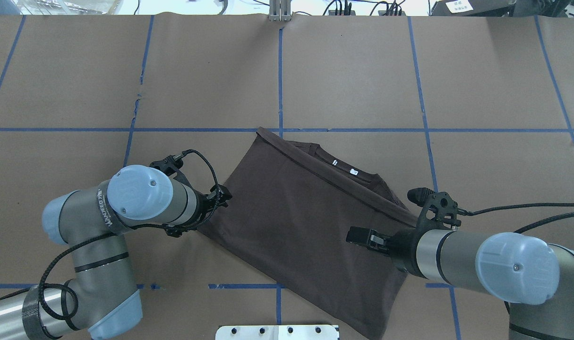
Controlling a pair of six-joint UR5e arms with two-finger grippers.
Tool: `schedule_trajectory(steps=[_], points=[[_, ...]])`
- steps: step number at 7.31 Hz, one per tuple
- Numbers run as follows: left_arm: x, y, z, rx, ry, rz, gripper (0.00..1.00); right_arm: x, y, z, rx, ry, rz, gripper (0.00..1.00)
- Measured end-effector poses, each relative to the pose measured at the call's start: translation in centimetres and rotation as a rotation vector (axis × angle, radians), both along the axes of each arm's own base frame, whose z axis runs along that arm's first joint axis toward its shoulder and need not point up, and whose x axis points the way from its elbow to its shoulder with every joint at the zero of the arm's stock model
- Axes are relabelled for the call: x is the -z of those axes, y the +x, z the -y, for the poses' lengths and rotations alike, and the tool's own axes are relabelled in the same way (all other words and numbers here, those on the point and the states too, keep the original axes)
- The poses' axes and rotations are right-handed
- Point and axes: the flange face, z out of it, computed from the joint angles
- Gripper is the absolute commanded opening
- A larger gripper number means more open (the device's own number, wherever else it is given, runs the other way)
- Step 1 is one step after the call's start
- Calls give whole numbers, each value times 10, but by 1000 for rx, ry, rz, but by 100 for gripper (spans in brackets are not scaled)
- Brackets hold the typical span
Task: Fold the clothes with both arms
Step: 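Pull the shirt's far corner toward the robot with the left gripper, rotating it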
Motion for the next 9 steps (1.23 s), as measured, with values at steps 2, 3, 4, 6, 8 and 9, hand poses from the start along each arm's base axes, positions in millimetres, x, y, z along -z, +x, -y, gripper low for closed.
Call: schedule_trajectory(steps=[2,3,4,6,8,9], points=[[-6,3,-4,15,-3,21,69,2,-1,3,-11,4,3,100],[-7,3,-4,17,-5,30,60,2,-1,4,-15,5,4,100],[-9,4,-5,17,-7,38,45,2,0,5,-17,5,4,100],[-14,4,-5,17,-10,48,0,3,0,6,-18,5,6,100],[-14,2,-2,18,-11,62,0,5,0,6,-18,6,8,100],[-13,0,0,19,-11,74,0,5,0,6,-18,5,8,100]])
